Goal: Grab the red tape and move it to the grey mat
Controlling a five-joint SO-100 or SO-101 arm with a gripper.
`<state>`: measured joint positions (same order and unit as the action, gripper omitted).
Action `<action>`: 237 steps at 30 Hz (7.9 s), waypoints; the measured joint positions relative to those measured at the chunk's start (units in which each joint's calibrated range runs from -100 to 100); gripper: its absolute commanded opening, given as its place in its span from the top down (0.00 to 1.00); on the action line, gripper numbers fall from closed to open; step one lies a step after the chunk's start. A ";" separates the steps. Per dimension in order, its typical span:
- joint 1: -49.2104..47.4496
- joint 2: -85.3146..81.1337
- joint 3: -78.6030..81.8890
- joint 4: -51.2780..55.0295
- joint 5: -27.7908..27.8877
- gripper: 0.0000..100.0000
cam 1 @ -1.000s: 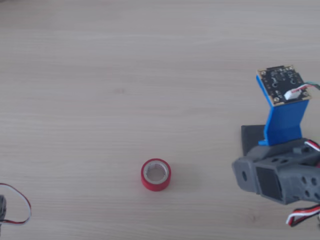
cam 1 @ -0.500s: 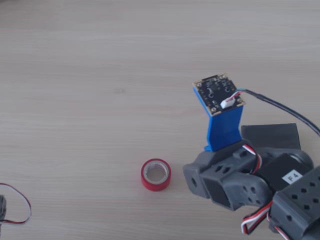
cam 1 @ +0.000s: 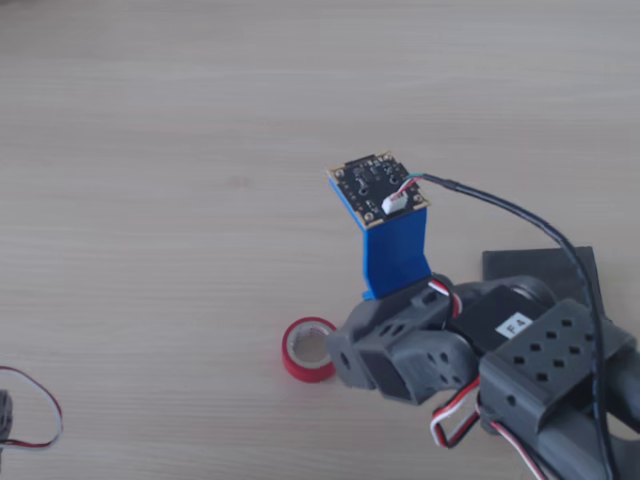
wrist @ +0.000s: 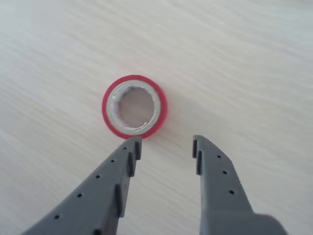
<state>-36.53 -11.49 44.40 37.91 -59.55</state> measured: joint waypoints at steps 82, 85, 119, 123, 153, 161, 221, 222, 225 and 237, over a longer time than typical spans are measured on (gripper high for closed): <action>0.25 21.73 -8.68 -14.90 -1.86 0.98; -0.08 18.65 -8.42 -14.81 -1.81 0.98; 34.92 -14.24 10.21 -14.56 3.63 0.98; 38.48 -17.65 14.15 -14.56 3.57 0.98; 46.59 -5.50 17.99 -21.76 5.28 0.98; 44.35 0.25 16.03 -24.85 5.28 0.98; 39.80 -68.36 49.78 -6.95 5.08 0.98; 40.05 -70.44 49.69 -4.44 5.08 0.98; 40.22 -75.77 50.40 2.68 5.08 0.98; 40.05 -86.68 53.89 20.59 3.00 0.98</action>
<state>3.52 -98.17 98.30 58.49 -56.55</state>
